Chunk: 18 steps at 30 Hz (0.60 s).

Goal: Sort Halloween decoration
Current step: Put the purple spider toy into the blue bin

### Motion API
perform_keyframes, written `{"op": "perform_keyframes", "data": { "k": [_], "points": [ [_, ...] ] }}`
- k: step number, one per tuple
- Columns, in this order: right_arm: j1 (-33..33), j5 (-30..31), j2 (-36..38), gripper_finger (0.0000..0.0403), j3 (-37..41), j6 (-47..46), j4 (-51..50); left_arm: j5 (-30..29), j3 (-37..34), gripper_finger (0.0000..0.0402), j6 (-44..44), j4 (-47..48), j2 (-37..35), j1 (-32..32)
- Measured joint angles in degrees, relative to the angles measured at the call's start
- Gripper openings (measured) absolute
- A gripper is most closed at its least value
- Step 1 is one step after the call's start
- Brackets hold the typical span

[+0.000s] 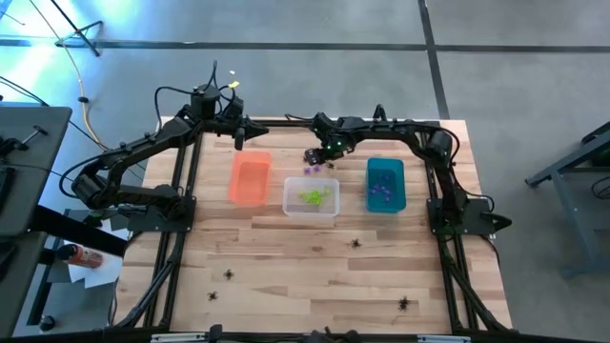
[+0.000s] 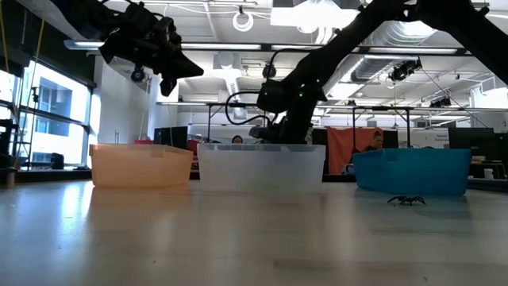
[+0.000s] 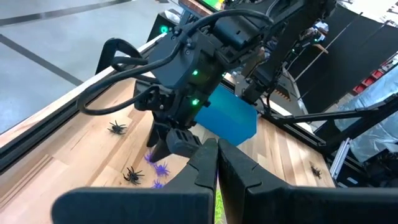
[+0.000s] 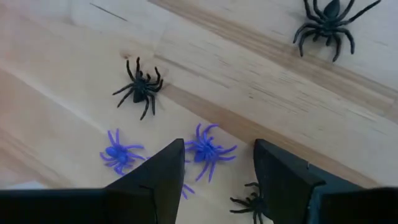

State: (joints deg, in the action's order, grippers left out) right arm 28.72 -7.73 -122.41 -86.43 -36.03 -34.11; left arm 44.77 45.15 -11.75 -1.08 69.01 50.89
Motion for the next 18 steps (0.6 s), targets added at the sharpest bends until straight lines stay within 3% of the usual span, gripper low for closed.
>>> {"op": "perform_keyframes", "data": {
  "k": [6, 14, 18],
  "points": [
    [-1.4, 3.9, -0.1, 0.0160, 0.0, 1.4, -0.9, 0.0, 0.0, 0.0000, 0.0, 0.0, 0.0, 0.0],
    [-1.6, 5.6, 0.6, 0.0016, 0.1, 6.4, -2.2, 0.0, 0.0, 0.0000, 0.0, 0.0, 0.0, 0.1],
    [0.3, 3.0, 3.9, 0.0012, 0.3, 7.0, -2.9, 0.0, 0.0, 0.0000, -0.1, -0.4, -0.5, 0.7]
  ]
}}
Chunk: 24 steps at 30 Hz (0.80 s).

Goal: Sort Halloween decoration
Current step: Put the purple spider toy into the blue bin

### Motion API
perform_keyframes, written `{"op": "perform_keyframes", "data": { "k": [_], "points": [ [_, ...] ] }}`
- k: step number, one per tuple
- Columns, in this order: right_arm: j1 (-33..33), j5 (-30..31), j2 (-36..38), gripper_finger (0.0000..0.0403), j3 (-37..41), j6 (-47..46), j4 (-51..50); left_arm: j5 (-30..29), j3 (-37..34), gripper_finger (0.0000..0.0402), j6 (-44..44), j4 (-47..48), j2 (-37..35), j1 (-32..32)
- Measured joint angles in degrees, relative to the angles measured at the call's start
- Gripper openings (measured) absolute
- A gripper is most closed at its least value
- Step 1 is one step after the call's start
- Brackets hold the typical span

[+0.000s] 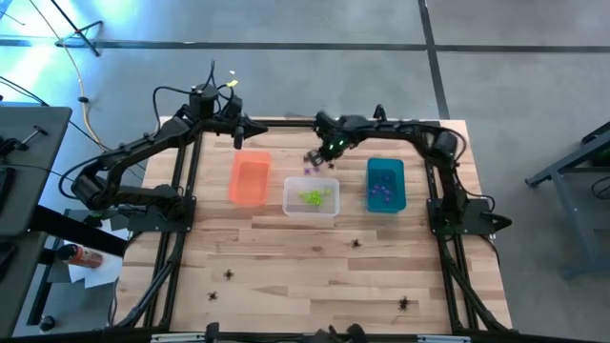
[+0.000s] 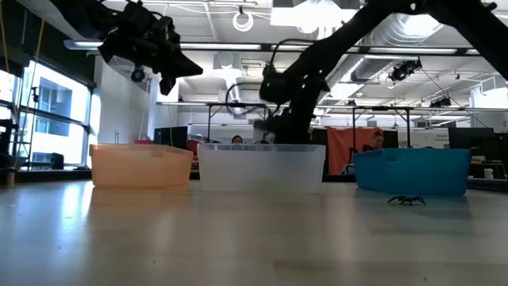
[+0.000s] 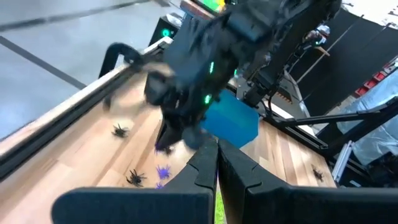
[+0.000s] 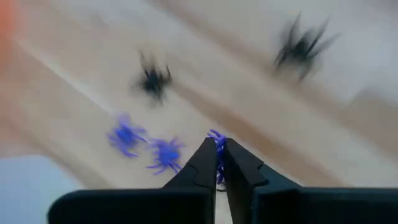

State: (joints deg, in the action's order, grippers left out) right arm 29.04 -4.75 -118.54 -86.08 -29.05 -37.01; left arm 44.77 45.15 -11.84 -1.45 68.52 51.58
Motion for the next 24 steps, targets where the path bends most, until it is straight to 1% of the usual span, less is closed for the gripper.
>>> {"op": "perform_keyframes", "data": {
  "k": [2, 5, 9, 13, 15, 18, 24],
  "points": [
    [1.2, -1.5, 3.2, 0.0005, -0.1, 2.6, 0.3, 0.0, 0.0, 0.0000, 0.0, -0.5, -0.6, 0.6],
    [2.2, -2.1, 8.4, 0.0006, -0.1, 7.5, 0.3, 0.0, 0.0, 0.0000, 0.0, -1.7, -1.0, 1.4],
    [2.5, -2.8, 16.5, 0.0003, -0.1, 12.5, 0.4, 0.1, 0.0, 0.0000, 0.0, -5.6, -1.4, 1.8],
    [1.8, -3.1, 25.2, 0.0002, 3.6, 15.6, 1.6, 0.0, 0.0, 0.0000, 0.0, -10.1, -1.3, 1.2],
    [1.0, -3.1, 30.2, 0.0002, 8.0, 15.8, 3.3, -0.2, 0.0, 0.0000, 0.0, -10.9, -1.3, 0.6],
    [-0.2, -3.3, 39.0, 0.0001, 17.9, 13.5, 9.5, -0.4, 0.0, 0.0000, -0.5, -11.8, -1.3, 0.1],
    [-4.3, -3.3, 55.7, 0.0001, 39.5, 6.2, 28.9, -0.6, 0.0, 0.0000, -1.6, -14.0, -1.3, -1.7]
  ]
}}
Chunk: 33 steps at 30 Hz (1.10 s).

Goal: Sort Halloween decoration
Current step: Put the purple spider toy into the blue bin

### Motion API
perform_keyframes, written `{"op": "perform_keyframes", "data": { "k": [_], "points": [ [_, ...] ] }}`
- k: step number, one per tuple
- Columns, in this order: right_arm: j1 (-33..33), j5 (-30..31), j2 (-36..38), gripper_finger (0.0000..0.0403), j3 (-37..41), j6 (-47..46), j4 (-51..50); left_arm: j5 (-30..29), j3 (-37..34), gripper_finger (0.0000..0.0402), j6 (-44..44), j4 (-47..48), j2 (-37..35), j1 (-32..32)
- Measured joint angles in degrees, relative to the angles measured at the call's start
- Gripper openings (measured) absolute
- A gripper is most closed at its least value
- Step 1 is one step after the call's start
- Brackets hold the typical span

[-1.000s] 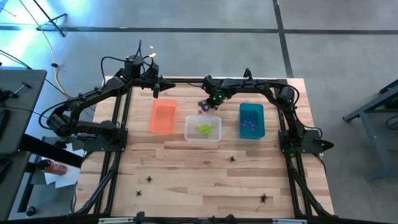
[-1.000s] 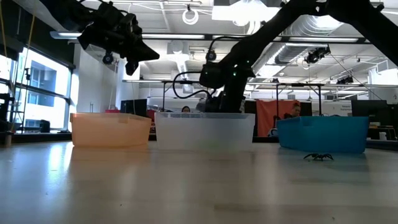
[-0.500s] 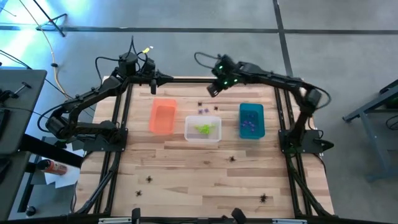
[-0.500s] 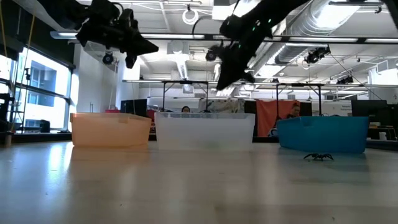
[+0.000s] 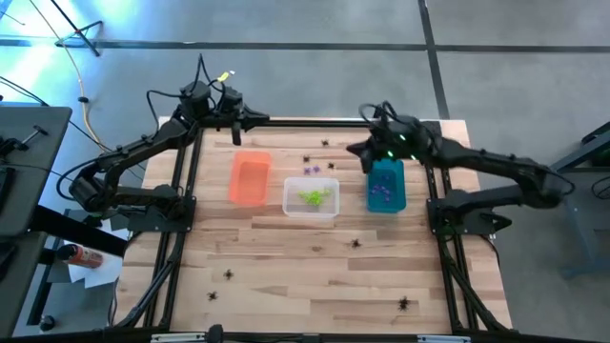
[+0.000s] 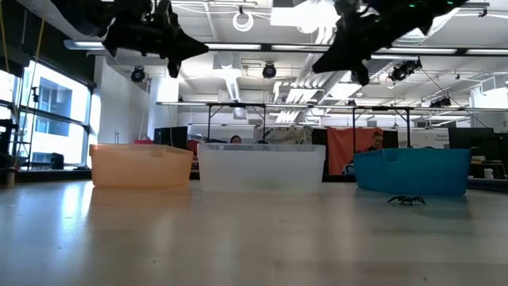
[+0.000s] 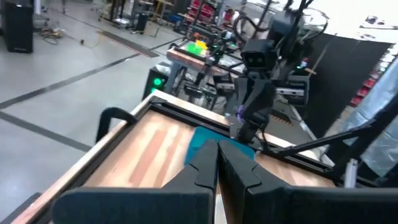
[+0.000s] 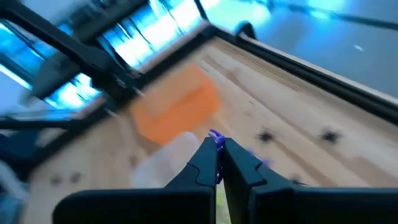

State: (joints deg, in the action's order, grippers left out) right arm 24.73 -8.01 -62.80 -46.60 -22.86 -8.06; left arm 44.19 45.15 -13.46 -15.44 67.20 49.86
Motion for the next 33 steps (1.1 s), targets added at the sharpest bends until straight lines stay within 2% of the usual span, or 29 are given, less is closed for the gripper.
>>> {"op": "perform_keyframes", "data": {
  "k": [5, 11, 13, 17, 19, 21, 25, 33],
  "points": [
    [-2.3, 2.5, 7.9, 0.0001, 9.5, -2.9, 8.4, 0.0, -0.5, 0.0000, -2.8, -2.7, 0.0, -3.5],
    [-2.7, 4.4, 9.2, 0.0001, 8.4, -3.5, 3.7, -0.4, -3.0, 0.0000, -6.8, -13.6, 0.0, -7.2],
    [-2.2, 4.4, 9.1, 0.0001, 5.3, -6.1, -5.2, -2.9, -5.4, 0.0000, -9.1, -19.1, 0.0, -8.1],
    [-0.8, 5.8, 5.9, 0.0000, -3.8, -9.1, -35.6, -13.6, -12.5, 0.0000, -16.3, -34.8, 0.6, -10.4],
    [0.0, 6.4, 3.4, 0.0000, -6.1, -9.4, -45.1, -14.8, -14.7, 0.0000, -18.5, -39.2, 1.0, -10.7],
    [1.7, 4.6, 0.8, 0.0000, -5.8, -9.6, -48.9, -14.6, -15.4, 0.0000, -19.4, -39.7, 1.0, -10.5],
    [4.1, 0.7, -5.4, 0.0000, -2.1, -10.3, -47.0, -14.5, -15.4, 0.0000, -19.4, -39.8, 1.0, -10.1],
    [7.3, 3.9, -18.8, 0.0000, -0.5, -10.7, -39.9, -14.5, -15.4, 0.0000, -19.4, -39.7, 1.0, -10.1]
  ]
}}
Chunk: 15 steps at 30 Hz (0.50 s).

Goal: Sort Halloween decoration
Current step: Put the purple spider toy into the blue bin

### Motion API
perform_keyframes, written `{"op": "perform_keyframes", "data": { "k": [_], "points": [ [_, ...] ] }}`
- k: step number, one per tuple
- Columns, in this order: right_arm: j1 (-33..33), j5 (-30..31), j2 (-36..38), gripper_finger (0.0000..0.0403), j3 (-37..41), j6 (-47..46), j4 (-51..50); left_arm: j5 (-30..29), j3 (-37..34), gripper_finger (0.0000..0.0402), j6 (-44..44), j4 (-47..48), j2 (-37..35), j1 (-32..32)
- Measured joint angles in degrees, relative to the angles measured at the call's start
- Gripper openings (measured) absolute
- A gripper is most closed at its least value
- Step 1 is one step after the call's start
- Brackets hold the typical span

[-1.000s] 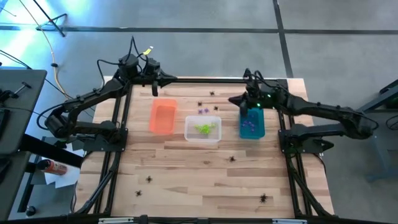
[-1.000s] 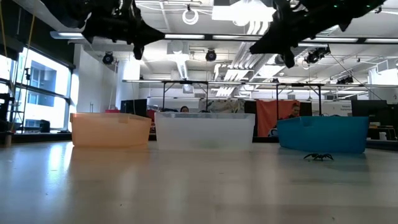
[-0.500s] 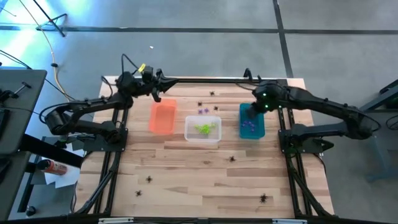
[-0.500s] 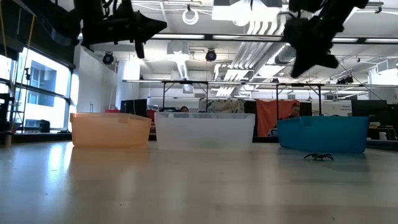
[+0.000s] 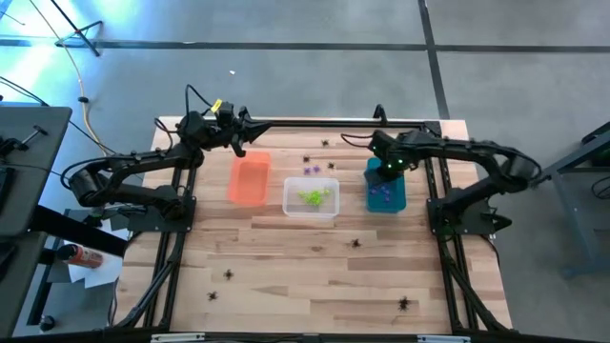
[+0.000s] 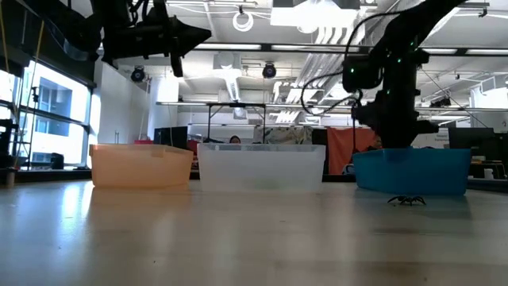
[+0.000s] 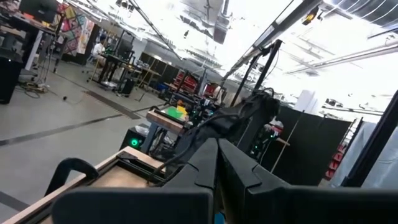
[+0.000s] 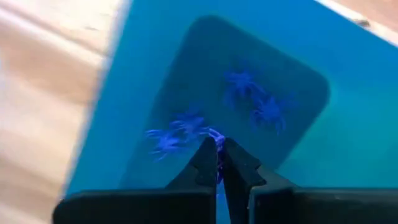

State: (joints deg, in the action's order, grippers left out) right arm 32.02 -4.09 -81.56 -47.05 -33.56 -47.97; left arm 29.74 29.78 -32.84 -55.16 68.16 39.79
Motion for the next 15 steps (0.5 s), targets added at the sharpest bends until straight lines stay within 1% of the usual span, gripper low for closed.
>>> {"op": "perform_keyframes", "data": {
  "k": [5, 11, 13, 15],
  "points": [
    [1.0, 0.7, -4.9, 0.0000, 0.0, -0.6, 1.0, 0.0, 0.0, 0.0000, -0.1, 0.2, 0.0, 0.0],
    [1.0, 0.6, -6.5, 0.0001, 0.0, -0.1, 2.7, 0.0, 0.0, 0.0000, 0.0, 0.5, 0.0, 0.0],
    [1.0, 0.4, -6.6, 0.0012, 0.0, 0.0, 3.1, 0.0, 0.0, 0.0000, 0.0, 0.5, 0.0, 0.0],
    [1.0, 0.1, -6.6, 0.0031, 0.0, 0.4, 3.4, -0.2, 0.0, 0.0000, 0.0, 0.5, 0.0, 0.0]
  ]
}}
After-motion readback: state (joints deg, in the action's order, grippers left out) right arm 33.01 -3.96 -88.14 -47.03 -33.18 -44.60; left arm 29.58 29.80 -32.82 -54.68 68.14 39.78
